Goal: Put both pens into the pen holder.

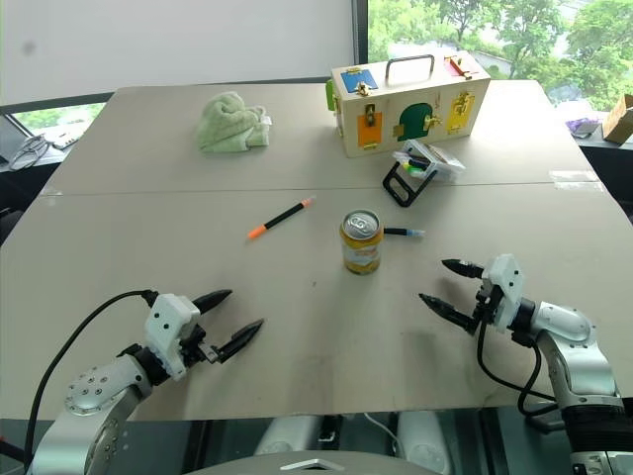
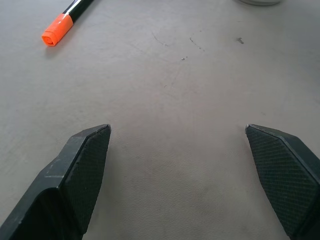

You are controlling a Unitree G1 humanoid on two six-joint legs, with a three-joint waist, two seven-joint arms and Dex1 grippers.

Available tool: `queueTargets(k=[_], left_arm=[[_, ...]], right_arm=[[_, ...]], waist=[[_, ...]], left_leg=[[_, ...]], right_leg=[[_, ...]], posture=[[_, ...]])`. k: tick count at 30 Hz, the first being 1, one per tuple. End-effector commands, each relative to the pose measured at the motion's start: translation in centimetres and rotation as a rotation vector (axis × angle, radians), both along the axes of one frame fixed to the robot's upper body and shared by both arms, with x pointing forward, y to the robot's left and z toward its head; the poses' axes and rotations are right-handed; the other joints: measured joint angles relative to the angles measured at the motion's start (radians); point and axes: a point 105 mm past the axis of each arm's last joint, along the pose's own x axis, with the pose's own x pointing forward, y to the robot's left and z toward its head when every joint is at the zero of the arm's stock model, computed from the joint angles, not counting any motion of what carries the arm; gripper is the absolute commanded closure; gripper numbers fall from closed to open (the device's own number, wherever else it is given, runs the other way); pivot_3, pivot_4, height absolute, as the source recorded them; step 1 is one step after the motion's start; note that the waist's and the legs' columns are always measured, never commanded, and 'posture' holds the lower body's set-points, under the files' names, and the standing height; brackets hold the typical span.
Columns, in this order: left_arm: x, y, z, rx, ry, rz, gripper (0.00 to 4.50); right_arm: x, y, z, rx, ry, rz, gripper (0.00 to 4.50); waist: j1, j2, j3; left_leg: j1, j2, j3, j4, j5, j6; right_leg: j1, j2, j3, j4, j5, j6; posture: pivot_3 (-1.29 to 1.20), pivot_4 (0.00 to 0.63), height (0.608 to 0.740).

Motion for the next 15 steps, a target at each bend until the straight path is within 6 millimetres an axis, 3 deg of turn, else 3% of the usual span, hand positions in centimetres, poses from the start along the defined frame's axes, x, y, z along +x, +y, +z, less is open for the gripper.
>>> queueTargets(k=[1,15], left_arm=[[0.07,-0.49,0.59,-0.014,-0.027,-0.017,0.02],[0.44,-0.96,0.71,-0.031,-0.038,-0.024,0.02]], right_arm=[[0.22,-0.3,1.15,0.003,-0.044,0.008,0.0],[0.59,-0.39,1.08,-0.001,-0.037,-0.015,0.0]], waist=[[0.0,0.0,0.0],[0.0,0.0,0.0]], left_leg=[[0.0,0.0,0.0,0.0,0.0,0.0],[0.0,0.0,0.0,0.0,0.0,0.0]], right_leg=[[0.0,0.0,0.0,0.0,0.0,0.0],[0.0,0.0,0.0,0.0,0.0,0.0]], posture=[[0.0,0.15,0.74],[0.0,0.15,0.74]])
